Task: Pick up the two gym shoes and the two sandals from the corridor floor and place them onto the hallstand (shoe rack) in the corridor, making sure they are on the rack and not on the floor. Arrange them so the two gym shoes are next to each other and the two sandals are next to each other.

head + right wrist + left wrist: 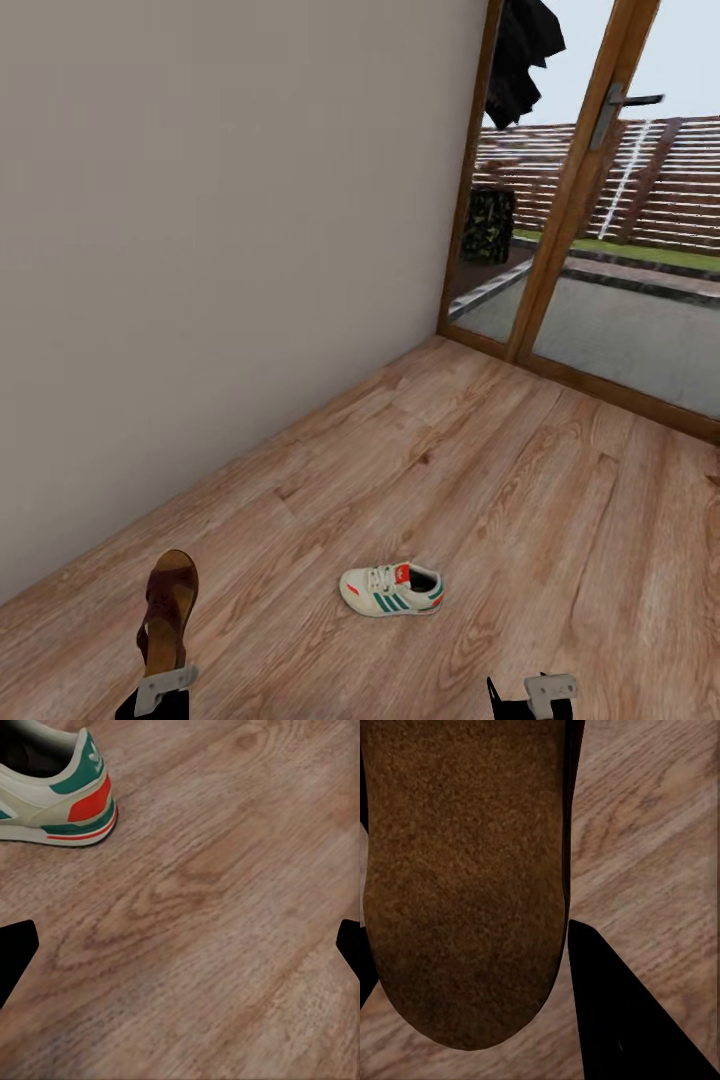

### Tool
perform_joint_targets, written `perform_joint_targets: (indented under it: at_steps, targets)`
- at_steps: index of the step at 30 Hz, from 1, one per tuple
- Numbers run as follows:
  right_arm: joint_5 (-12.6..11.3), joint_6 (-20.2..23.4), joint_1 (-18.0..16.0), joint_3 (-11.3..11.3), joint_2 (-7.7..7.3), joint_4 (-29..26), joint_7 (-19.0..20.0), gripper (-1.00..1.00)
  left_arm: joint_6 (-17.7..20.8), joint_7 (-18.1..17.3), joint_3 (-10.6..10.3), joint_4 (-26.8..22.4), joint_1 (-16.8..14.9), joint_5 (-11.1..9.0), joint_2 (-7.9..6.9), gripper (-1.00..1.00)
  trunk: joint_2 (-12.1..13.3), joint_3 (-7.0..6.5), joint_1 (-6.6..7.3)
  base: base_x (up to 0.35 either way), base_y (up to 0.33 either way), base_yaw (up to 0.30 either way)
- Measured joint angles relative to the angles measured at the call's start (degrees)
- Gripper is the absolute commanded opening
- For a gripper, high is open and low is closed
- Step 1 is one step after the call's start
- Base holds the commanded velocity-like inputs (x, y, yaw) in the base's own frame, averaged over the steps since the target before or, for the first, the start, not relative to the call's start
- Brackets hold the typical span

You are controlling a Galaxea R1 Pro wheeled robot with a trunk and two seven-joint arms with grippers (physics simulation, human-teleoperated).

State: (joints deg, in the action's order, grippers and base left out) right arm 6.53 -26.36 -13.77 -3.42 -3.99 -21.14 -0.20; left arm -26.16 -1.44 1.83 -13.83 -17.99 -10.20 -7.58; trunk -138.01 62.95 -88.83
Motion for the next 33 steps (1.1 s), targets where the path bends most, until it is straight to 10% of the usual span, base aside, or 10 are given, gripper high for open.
perform_joint_targets:
  at_steps: [33]
  targets:
    - [0.0, 0.03, 0.01, 0.0, 0.0, 0.06, 0.03, 1.0, -0.07, 0.0, 0.03, 0.01, 0.04, -0.1, -0.05, -1.0, 0.0, 0.0, 0.0, 0.001, -0.04, 0.171]
